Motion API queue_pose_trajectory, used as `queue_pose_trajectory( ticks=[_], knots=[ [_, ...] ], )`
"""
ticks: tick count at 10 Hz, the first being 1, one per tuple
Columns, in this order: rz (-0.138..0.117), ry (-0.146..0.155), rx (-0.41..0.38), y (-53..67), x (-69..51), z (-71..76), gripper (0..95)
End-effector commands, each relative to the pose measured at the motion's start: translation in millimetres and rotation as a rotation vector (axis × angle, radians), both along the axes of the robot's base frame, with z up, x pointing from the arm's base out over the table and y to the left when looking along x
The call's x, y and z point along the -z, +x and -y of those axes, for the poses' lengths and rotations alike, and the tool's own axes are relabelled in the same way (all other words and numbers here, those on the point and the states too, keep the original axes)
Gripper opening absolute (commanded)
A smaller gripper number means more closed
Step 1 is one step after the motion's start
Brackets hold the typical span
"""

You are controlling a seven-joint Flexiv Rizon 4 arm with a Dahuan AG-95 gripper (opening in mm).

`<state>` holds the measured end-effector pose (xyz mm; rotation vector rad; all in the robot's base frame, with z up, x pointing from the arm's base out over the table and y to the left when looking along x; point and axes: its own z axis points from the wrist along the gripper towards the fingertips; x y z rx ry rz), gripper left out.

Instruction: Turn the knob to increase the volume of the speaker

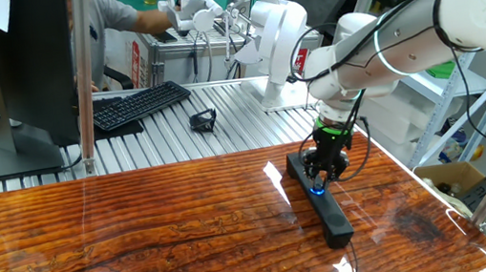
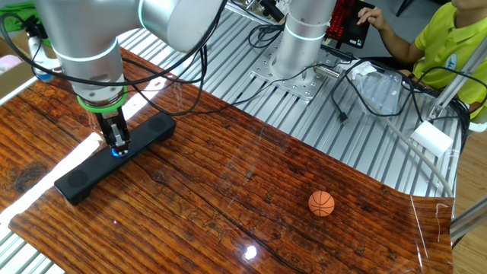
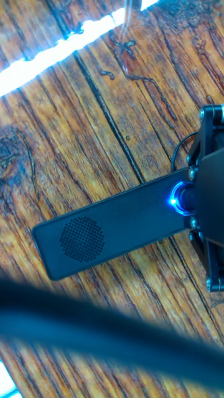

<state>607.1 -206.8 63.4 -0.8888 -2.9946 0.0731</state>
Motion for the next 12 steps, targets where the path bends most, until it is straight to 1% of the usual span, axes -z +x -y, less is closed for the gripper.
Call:
queue_pose_trajectory(
  ticks=[1,7,12],
  knots=[
    [0.003,-0.001,0.023,-0.2,0.3,-0.1,0.0],
    [0.037,-0.002,0.103,-0.2,0.3,-0.1,0.0],
    [0.049,0.002,0.166,-0.2,0.3,-0.1,0.0]
  ],
)
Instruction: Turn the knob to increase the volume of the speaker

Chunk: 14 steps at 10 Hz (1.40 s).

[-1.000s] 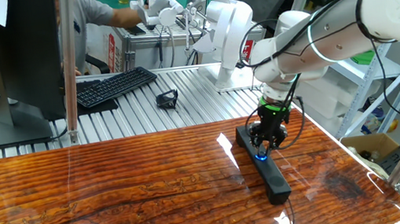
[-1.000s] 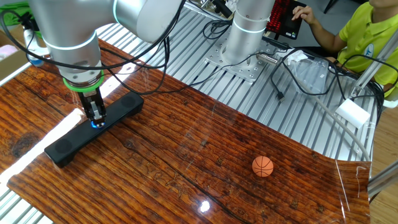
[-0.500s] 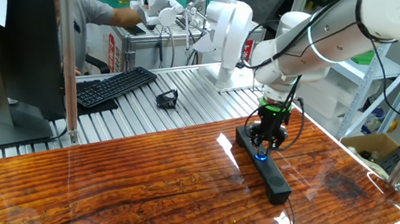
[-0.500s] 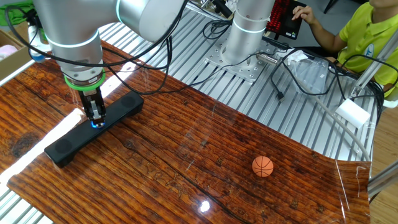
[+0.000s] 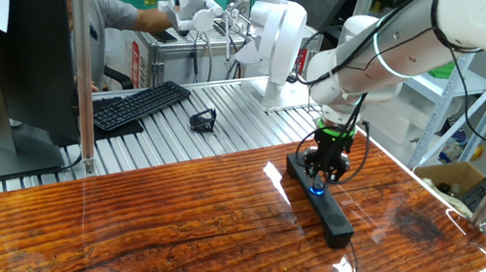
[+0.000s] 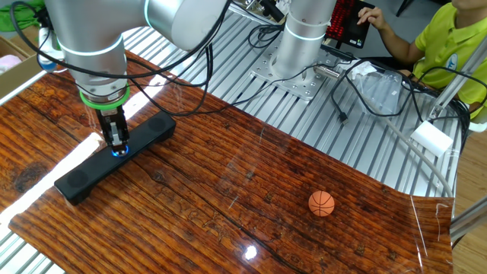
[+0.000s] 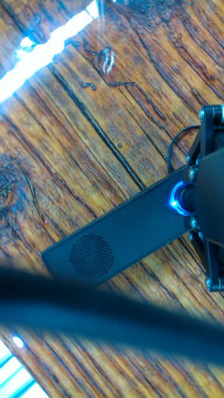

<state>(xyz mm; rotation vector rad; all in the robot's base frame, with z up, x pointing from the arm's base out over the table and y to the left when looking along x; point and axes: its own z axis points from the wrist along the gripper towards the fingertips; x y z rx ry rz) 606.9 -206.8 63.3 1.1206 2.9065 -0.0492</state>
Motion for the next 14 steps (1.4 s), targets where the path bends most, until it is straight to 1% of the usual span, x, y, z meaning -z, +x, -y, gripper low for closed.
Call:
queue_pose_trajectory(
  ticks=[1,4,7,8,14],
  knots=[
    [0.002,0.003,0.021,0.0,0.2,-0.1,0.0],
    [0.004,0.008,0.066,0.0,0.2,-0.1,0.0],
    [0.012,0.011,0.118,0.0,0.2,-0.1,0.0],
    [0.013,0.011,0.124,0.0,0.2,-0.1,0.0],
    [0.034,0.025,0.199,0.0,0.2,-0.1,0.0]
  ],
)
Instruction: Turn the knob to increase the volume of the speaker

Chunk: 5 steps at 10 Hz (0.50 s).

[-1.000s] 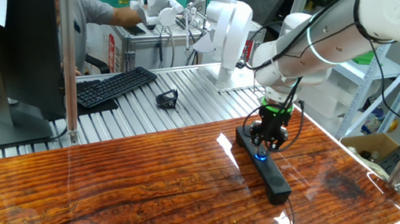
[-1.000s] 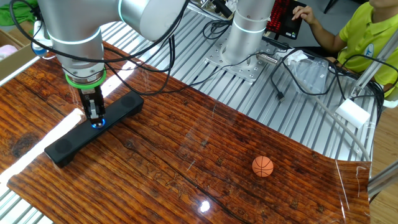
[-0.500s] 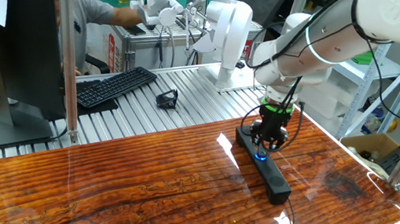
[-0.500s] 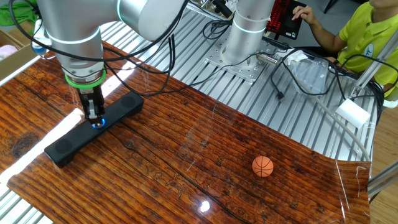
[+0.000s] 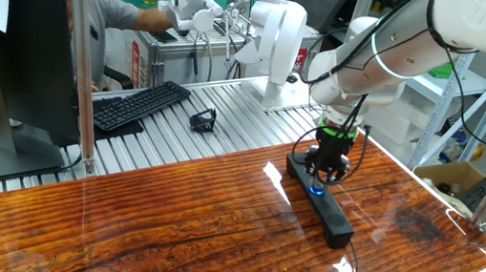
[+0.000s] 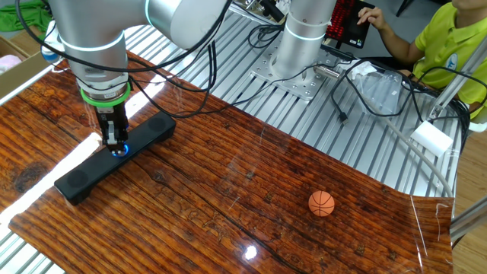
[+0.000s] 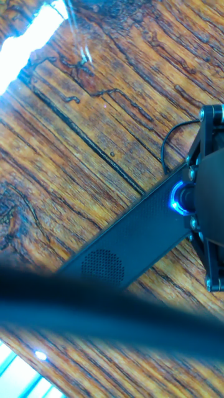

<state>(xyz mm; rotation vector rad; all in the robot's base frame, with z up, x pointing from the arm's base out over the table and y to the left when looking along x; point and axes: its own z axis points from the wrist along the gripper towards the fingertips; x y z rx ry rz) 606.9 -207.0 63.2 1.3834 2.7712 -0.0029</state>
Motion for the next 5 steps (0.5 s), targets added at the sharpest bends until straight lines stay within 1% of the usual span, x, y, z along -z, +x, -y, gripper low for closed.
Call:
queue_pose_trajectory(
  ticks=[1,5],
  knots=[
    [0.006,0.003,0.015,0.0,0.2,-0.2,0.0],
    [0.014,0.011,0.053,0.0,0.2,-0.2,0.0]
  ],
)
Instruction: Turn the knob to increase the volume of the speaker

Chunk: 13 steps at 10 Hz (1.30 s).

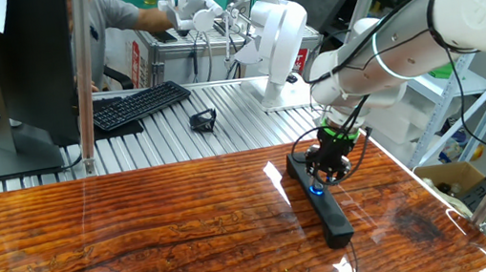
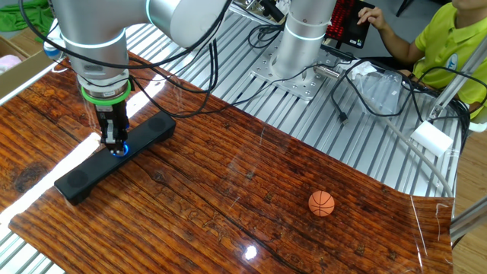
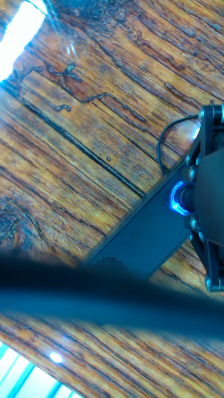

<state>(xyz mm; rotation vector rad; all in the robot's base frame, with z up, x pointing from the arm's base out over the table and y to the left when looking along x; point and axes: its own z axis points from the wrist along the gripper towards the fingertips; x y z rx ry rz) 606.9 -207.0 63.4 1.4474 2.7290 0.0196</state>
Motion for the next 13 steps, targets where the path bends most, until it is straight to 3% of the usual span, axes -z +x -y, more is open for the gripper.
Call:
queue_pose_trajectory(
  ticks=[1,9,13],
  knots=[
    [0.004,0.001,0.022,0.0,0.3,-0.2,0.0],
    [0.026,0.011,0.123,0.1,0.3,-0.2,0.0],
    [0.020,-0.003,0.130,0.2,0.5,-0.3,0.0]
  ],
)
